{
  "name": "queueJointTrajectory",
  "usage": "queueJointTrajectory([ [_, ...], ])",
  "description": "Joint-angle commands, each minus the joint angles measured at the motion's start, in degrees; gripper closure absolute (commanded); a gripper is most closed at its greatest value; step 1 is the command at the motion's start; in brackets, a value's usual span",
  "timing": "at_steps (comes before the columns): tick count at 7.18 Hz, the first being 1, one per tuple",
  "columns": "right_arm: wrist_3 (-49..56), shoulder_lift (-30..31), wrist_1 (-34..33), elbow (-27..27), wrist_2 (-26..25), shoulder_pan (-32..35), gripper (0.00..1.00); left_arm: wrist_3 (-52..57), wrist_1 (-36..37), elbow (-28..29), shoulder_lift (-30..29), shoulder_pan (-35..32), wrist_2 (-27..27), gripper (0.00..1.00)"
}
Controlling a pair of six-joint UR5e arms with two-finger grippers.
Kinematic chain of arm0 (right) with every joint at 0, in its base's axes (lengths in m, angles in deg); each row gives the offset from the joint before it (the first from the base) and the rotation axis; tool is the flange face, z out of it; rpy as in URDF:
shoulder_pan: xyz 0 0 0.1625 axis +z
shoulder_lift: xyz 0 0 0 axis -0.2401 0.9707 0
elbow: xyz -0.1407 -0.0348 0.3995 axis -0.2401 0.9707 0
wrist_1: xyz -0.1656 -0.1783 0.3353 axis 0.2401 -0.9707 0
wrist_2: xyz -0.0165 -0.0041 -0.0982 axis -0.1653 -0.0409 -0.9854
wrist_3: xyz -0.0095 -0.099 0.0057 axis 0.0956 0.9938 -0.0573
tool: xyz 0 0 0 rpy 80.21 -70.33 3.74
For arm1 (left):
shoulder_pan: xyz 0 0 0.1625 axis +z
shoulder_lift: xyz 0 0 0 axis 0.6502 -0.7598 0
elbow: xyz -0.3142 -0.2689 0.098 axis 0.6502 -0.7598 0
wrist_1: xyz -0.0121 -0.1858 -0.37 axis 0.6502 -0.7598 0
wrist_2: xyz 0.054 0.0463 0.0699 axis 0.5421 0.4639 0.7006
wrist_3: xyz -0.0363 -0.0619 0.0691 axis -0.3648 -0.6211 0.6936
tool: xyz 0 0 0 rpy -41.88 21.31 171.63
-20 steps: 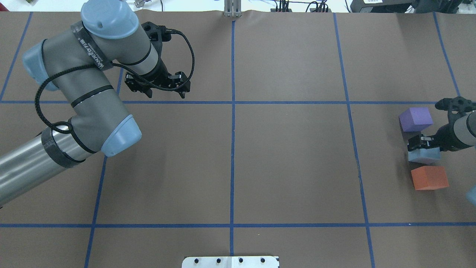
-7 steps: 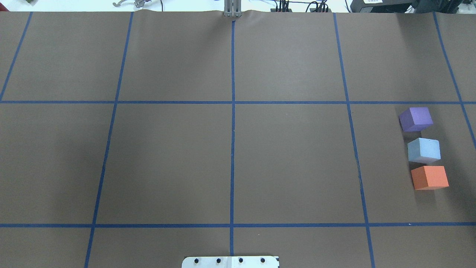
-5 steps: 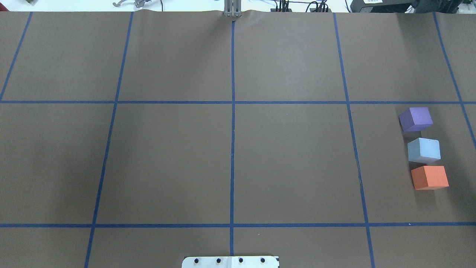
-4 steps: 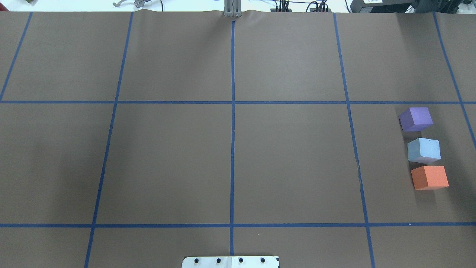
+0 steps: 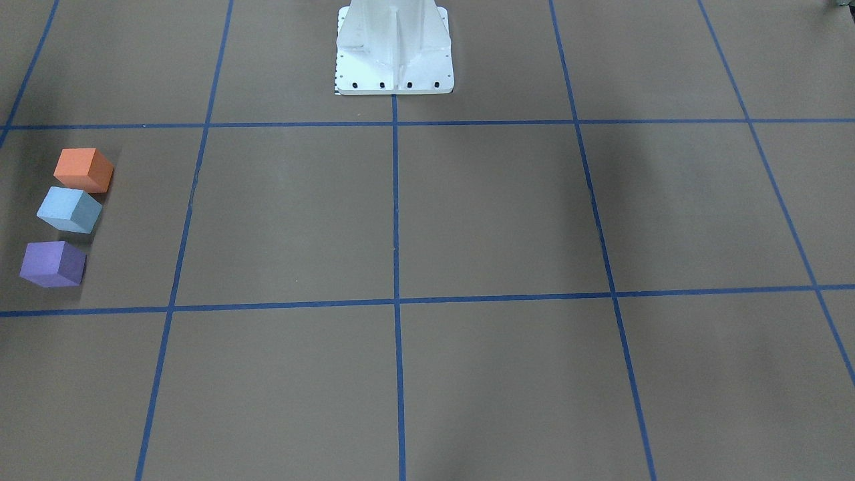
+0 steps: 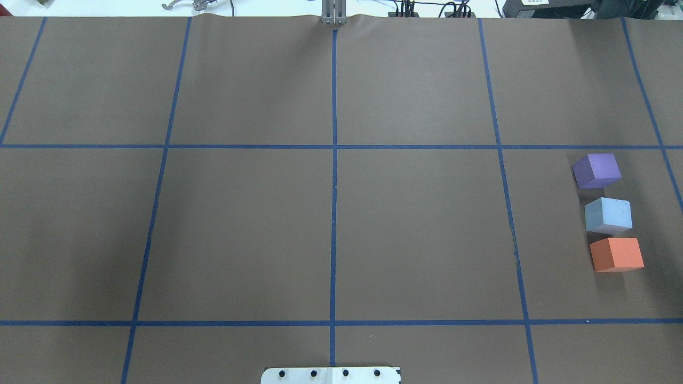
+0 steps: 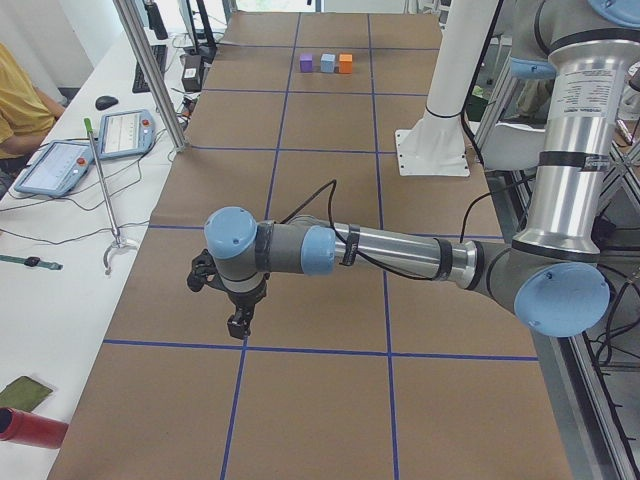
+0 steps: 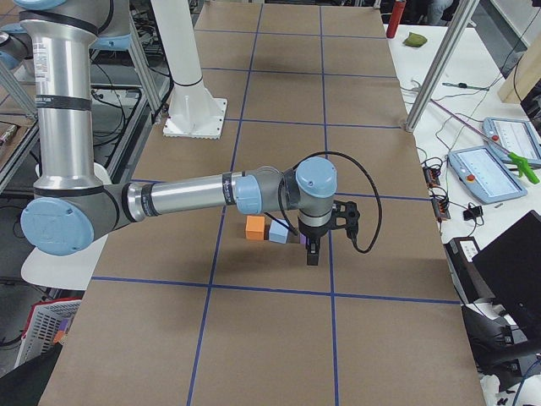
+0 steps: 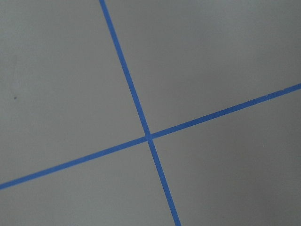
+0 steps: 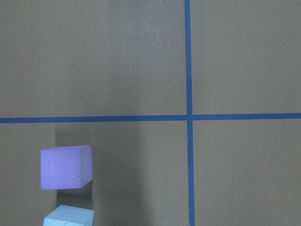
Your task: Place blue block between orange and purple blocks
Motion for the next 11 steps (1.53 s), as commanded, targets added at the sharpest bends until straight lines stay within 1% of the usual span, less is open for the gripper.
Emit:
queueJointTrajectory([
  [1,0.01,1.26,0.12,0.4,0.95,-0.06,0.0,-3.17,0.23,-7.01,7.18,0.21,0.02,0.0],
  [2,-0.08,3.44,0.38,-0.3,0.87,0.02,0.0,-7.0,0.15,-9.83,8.0,0.13,-0.06,0.0],
  [3,-0.26,4.07,0.38,-1.18,0.26,0.02,0.0,-10.7,-0.55,-11.08,9.83,0.3,0.28,0.0],
  [5,-0.17,3.29,-0.05,-1.28,0.6,-0.06,0.0,-10.39,-3.79,-9.08,10.64,1.01,0.29,0.0],
  [6,0.0,2.59,-0.23,-1.53,0.95,-1.19,0.0,-10.47,-6.68,-8.81,12.21,1.01,0.81,0.0],
  [7,-0.08,2.76,-0.06,-1.19,0.96,-2.25,0.0,-10.56,-7.66,-7.68,11.79,1.01,5.78,0.0],
  [8,0.0,2.94,0.29,-1.36,0.61,-2.26,0.0,-11.08,-7.59,-8.19,11.79,1.01,6.09,0.0],
  [9,0.0,4.42,0.82,-1.45,0.43,-2.26,0.0,-11.09,-7.59,-8.19,11.7,1.01,5.91,0.0],
  [10,-0.26,7.74,5.78,-1.36,0.95,-2.26,0.0,-11.09,-7.67,-8.19,11.78,1.01,5.83,0.0],
  [11,-0.52,8.29,9.92,0.99,0.96,-2.26,0.0,-10.91,-7.67,-7.76,11.7,1.01,5.65,0.0],
])
